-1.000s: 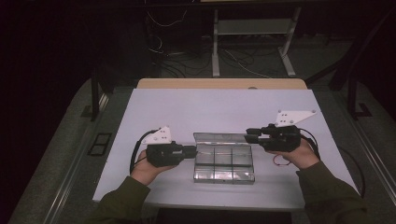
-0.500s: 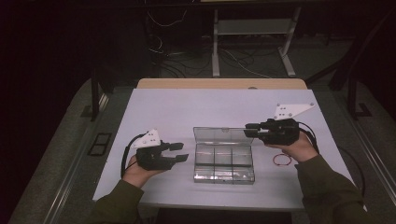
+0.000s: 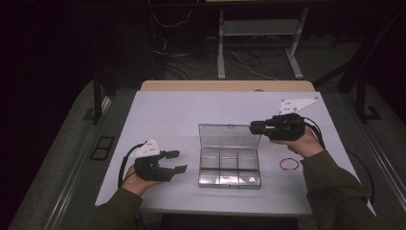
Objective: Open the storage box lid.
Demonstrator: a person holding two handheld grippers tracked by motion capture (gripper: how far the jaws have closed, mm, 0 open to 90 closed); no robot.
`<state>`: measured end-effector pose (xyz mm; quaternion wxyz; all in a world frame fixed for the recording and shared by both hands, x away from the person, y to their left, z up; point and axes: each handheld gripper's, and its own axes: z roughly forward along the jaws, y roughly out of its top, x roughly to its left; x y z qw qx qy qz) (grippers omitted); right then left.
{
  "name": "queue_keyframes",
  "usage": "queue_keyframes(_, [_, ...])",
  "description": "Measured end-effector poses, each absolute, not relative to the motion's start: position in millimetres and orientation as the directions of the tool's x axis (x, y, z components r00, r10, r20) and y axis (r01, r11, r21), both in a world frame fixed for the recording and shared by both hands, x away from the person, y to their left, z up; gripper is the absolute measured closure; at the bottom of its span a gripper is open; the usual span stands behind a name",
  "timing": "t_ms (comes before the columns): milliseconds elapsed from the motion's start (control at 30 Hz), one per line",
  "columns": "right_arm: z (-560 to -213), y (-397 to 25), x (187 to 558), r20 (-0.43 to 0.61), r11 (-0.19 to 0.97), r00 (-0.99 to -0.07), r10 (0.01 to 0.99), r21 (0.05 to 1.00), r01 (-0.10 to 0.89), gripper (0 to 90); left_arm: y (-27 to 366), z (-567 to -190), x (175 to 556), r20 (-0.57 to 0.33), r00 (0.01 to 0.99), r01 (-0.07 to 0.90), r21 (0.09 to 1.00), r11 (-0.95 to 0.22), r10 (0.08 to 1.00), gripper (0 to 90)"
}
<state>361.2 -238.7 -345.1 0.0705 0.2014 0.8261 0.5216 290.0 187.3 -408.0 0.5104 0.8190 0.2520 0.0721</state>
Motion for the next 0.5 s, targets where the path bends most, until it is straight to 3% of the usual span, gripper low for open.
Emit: queue_keyframes(500, [-347, -240, 382, 0.128, 0.353, -0.898, 0.421, 0.889, 0.292, 74.0, 186, -410, 294, -0.124, 0.84, 0.352, 0.866, -0.355, 0.529, 20.3])
